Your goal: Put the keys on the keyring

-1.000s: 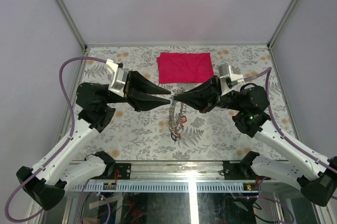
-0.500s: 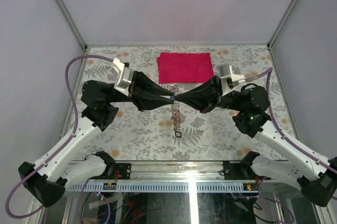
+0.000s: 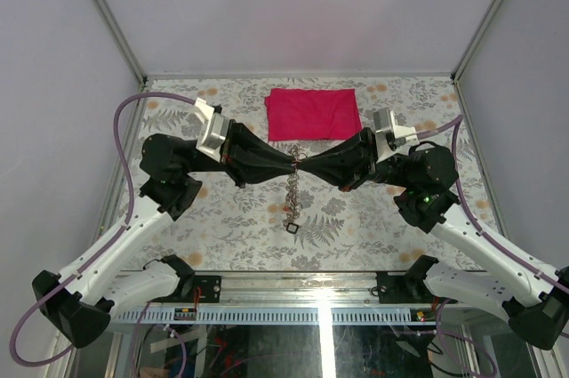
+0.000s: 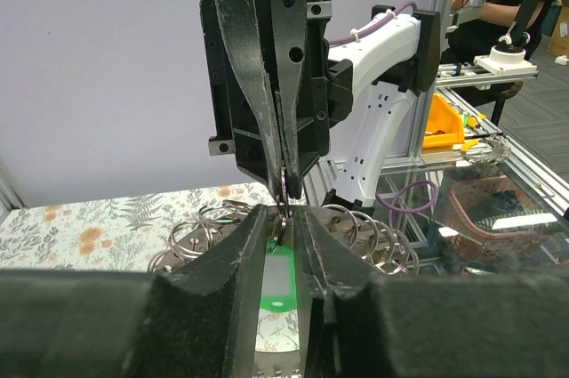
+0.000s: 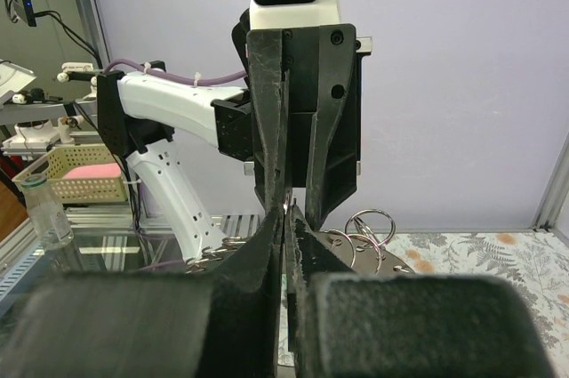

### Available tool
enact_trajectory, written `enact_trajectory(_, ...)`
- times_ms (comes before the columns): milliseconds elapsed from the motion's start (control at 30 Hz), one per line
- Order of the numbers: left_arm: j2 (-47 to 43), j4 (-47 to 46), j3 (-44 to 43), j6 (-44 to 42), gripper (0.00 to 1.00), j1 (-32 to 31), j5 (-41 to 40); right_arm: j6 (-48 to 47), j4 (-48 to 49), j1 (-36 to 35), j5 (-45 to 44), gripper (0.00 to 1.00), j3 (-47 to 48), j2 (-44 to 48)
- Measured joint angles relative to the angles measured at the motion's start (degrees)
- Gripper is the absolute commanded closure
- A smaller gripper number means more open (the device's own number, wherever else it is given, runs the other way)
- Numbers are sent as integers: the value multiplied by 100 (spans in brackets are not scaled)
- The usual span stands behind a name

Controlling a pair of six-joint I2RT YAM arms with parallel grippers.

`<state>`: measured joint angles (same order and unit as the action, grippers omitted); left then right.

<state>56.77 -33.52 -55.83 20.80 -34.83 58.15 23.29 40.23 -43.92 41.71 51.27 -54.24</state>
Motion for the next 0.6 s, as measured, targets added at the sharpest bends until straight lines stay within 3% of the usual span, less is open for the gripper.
enact_trajectory(100, 31, 20, 0, -11, 85, -7, 13, 0, 0, 0, 0, 100, 0, 0)
enact_trajectory(233, 48, 37, 0, -20, 100, -20, 44, -2, -2, 0, -2, 100, 0, 0)
enact_trajectory(367, 48, 42, 0, -26, 100, -39, 79, -2, -2, 4, 0, 100, 0, 0)
enact_trajectory(500, 48, 175, -35, -125, 100, -39, 98, -42, -70, 4, -4, 90, 0, 20)
enact_trajectory(600, 50, 807, -254, -448, 100, -39, 146, -203, -345, 4, -24, 82, 33, 98)
